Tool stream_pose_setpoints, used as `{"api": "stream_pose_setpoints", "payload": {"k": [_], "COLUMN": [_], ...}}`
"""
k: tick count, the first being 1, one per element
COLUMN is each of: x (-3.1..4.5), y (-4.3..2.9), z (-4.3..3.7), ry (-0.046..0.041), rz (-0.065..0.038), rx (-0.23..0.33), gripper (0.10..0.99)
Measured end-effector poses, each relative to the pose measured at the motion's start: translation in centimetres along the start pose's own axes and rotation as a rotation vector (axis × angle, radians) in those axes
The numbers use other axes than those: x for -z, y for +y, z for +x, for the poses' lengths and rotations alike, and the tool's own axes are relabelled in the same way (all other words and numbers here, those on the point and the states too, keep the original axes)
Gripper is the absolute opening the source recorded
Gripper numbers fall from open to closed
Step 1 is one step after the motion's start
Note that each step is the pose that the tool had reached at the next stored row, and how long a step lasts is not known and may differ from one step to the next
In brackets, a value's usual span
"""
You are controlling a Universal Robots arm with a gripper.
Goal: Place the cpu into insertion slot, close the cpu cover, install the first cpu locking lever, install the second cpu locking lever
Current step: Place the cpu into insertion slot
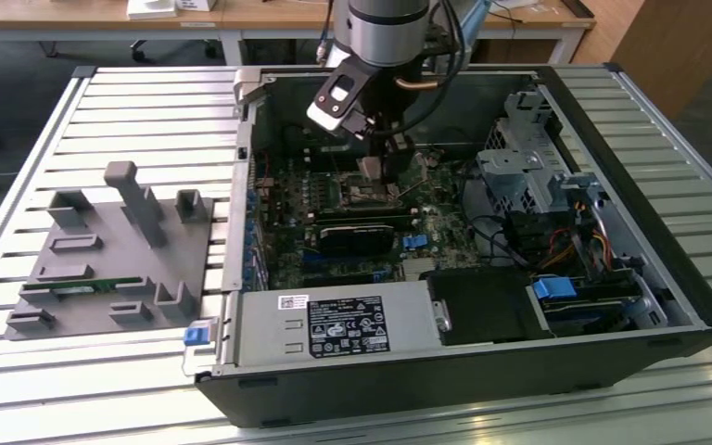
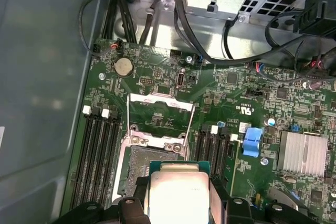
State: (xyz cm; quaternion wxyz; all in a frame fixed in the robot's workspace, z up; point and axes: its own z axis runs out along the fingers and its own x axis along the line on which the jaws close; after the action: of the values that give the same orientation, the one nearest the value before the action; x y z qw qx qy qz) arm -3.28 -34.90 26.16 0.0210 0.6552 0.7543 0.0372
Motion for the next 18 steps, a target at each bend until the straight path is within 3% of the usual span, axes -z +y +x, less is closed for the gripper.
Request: {"api": "stream_pose_setpoints", "payload": {"k": [18], "x": [-0.62], "y": [-0.05], "z": [-0.01], "ry": [0.0001], "rz": [0.001], "rx": [0.000], "gripper": [0.541]}}
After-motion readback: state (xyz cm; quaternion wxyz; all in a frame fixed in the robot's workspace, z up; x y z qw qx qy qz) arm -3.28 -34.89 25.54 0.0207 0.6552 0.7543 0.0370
